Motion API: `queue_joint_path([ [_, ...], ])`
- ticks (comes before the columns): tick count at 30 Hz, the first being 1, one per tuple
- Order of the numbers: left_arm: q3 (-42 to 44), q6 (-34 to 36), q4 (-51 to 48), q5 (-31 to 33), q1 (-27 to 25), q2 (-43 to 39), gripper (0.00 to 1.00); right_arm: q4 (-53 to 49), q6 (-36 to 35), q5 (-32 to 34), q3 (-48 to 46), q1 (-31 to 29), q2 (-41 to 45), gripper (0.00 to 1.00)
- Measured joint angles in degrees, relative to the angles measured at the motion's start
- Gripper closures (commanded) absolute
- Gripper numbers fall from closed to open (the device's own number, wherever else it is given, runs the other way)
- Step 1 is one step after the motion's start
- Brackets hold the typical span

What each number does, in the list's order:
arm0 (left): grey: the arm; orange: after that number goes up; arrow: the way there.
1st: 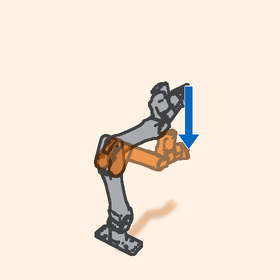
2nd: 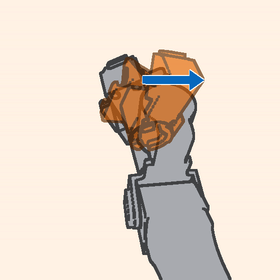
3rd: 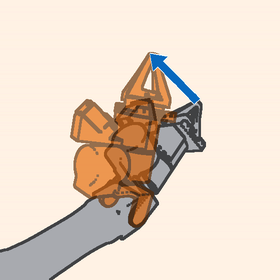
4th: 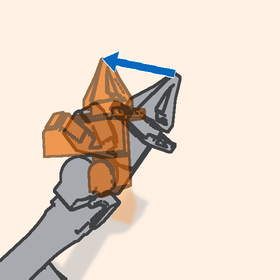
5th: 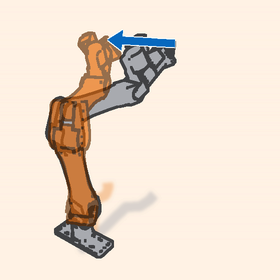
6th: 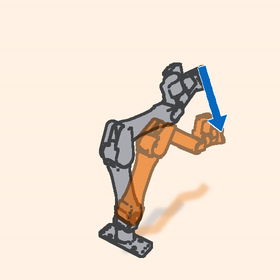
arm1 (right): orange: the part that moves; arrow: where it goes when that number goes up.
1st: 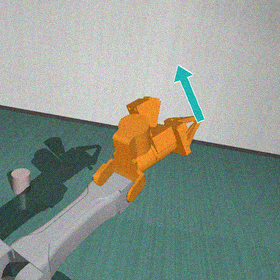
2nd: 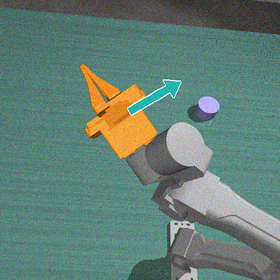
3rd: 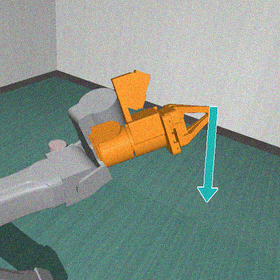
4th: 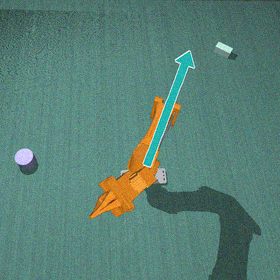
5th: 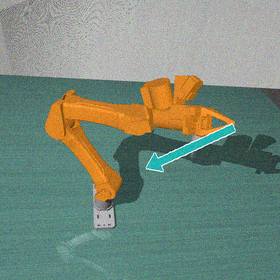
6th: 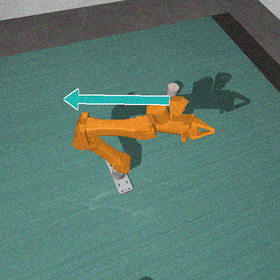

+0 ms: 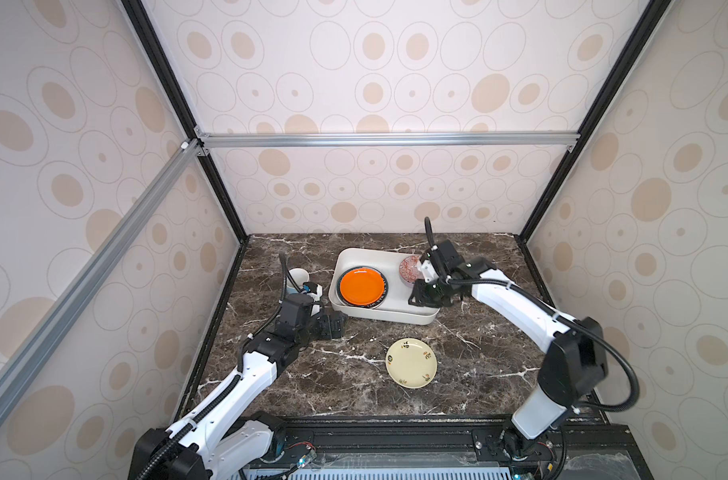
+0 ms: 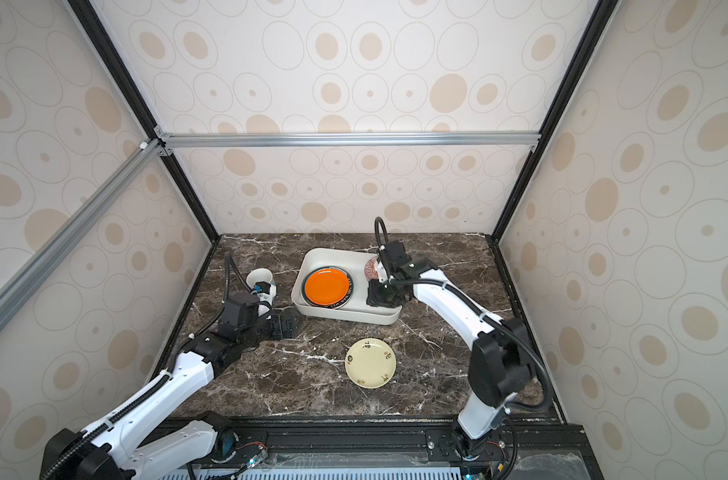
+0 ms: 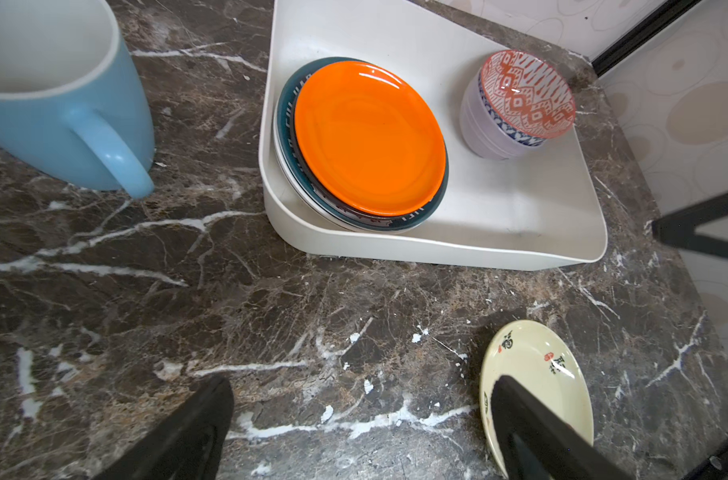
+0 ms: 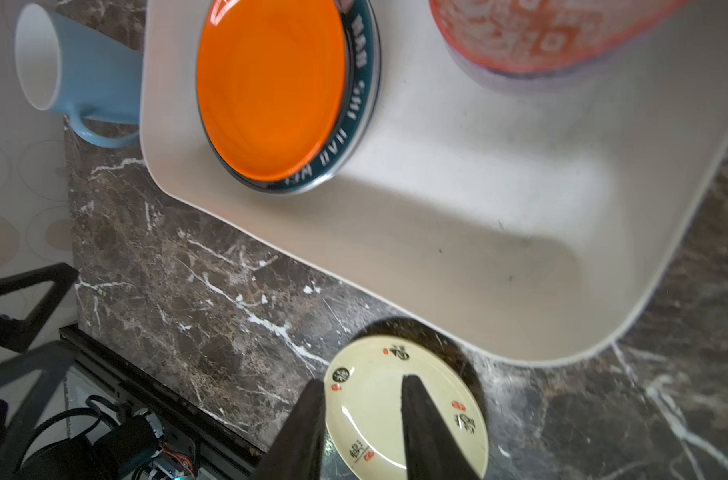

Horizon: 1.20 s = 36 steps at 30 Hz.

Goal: Place the mixed dishes into the plastic bin
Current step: 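Release the orange plate onto the dark plate, withdraw right gripper, then grip the cream plate rim with both grippers from opposite sides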

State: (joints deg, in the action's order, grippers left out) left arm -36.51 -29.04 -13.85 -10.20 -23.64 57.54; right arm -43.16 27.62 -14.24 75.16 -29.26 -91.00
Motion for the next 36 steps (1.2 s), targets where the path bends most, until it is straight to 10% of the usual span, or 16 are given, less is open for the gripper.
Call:
queue_joint_path([
  [8, 6.8, -5.9, 4.8, 2.3, -16.3, 0.7, 0.04, 5.1, 4.1, 1.2, -28.4, -0.1, 13.1, 0.66],
  [19, 10.4, -15.1, 12.0, 9.7, -35.1, 8.3, 0.05, 14.6, 6.9, -0.5, -40.0, -0.1, 18.1, 0.66],
  [32, 9.8, -17.1, 11.3, 15.6, -37.8, 6.0, 0.04, 22.8, 8.5, -2.6, -42.7, -0.1, 15.1, 0.67],
  [36, 9.8, -17.1, 11.1, 16.6, -37.8, 5.2, 0.03, 24.5, 8.8, -3.2, -42.1, -0.1, 13.4, 0.83],
])
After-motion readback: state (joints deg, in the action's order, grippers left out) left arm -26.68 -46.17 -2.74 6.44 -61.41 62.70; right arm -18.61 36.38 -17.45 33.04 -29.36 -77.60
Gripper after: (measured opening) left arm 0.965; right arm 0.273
